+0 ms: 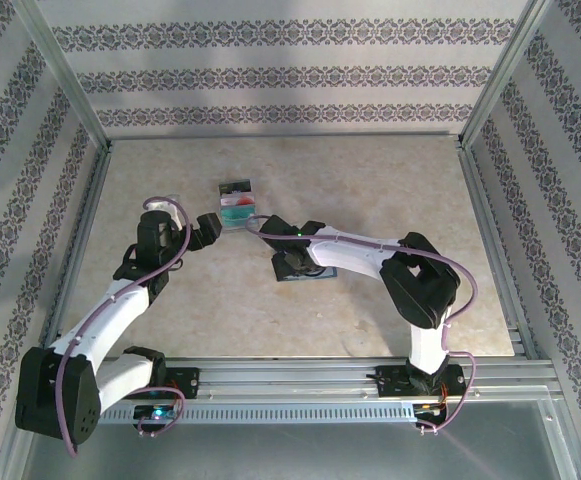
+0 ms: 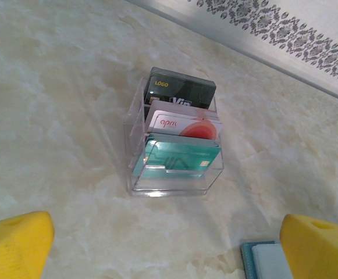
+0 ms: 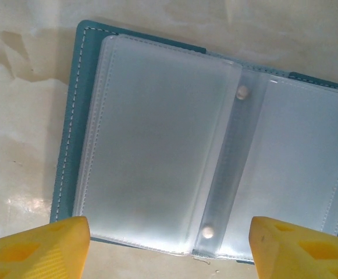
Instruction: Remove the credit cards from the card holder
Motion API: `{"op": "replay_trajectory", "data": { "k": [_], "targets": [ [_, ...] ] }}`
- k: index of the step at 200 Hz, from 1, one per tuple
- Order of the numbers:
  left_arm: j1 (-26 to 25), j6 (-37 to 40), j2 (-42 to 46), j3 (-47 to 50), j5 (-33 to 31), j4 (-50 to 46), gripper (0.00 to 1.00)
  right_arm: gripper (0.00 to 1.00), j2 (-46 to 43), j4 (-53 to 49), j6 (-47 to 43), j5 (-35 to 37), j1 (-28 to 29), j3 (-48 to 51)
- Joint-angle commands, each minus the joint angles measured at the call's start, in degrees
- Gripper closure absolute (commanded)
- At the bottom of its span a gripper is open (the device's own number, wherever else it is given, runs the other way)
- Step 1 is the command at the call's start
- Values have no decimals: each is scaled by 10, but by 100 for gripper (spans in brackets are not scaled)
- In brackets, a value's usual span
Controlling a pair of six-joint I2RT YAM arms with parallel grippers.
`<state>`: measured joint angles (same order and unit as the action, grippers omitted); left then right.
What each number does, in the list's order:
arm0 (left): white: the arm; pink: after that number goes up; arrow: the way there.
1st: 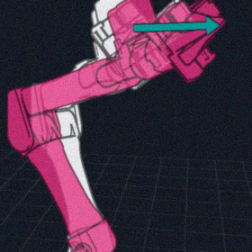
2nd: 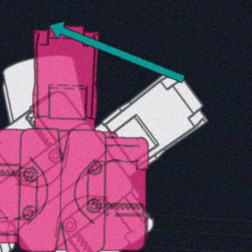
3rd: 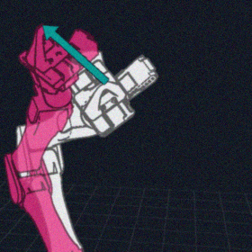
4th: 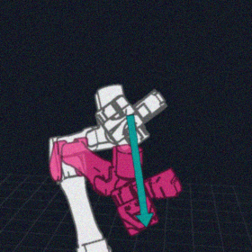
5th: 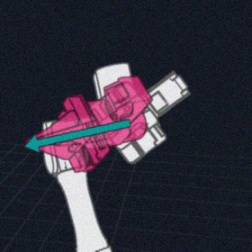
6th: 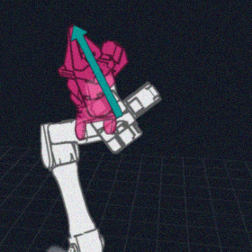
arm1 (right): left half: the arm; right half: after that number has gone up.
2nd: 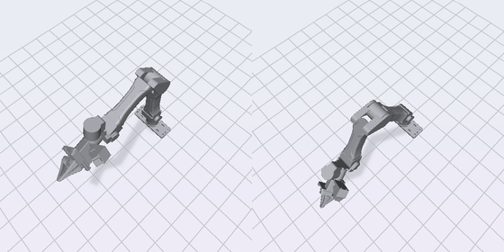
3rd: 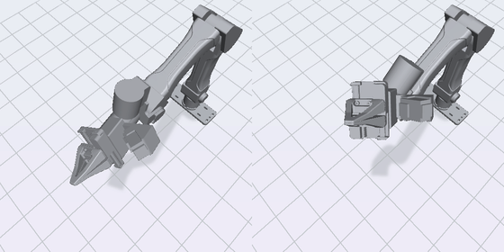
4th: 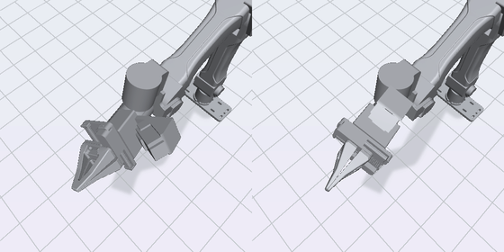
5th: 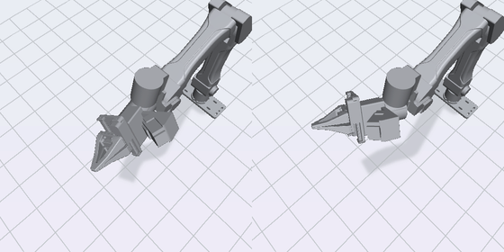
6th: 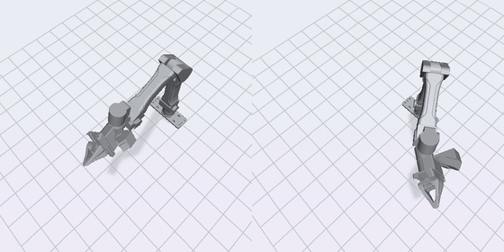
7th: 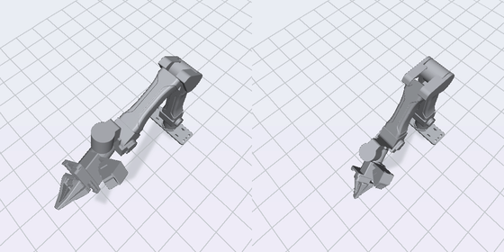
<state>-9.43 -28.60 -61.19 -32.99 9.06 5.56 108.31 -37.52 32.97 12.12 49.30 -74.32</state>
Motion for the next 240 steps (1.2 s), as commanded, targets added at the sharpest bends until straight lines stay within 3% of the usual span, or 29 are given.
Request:
{"op": "replay_trajectory", "data": {
  "k": [1, 69, 128, 180, 240],
  "targets": [
    [-4, -13, -1, 7, 13, 41, 1, 27, 9, -2, -4, -6, 6, -21],
    [-4, -12, -15, 7, 14, 42, 0, 27, 41, 8, -7, -18, 5, -37],
    [-4, -13, -25, 4, 19, 45, 1, 39, 39, 40, 4, -36, -13, -1],
    [-3, -15, -27, 1, 21, 46, 1, 39, 47, 41, 3, -40, -18, 6],
    [-4, -10, -23, -10, 26, 37, 0, 65, 30, 52, 6, -44, -23, 16]
  ]
}}
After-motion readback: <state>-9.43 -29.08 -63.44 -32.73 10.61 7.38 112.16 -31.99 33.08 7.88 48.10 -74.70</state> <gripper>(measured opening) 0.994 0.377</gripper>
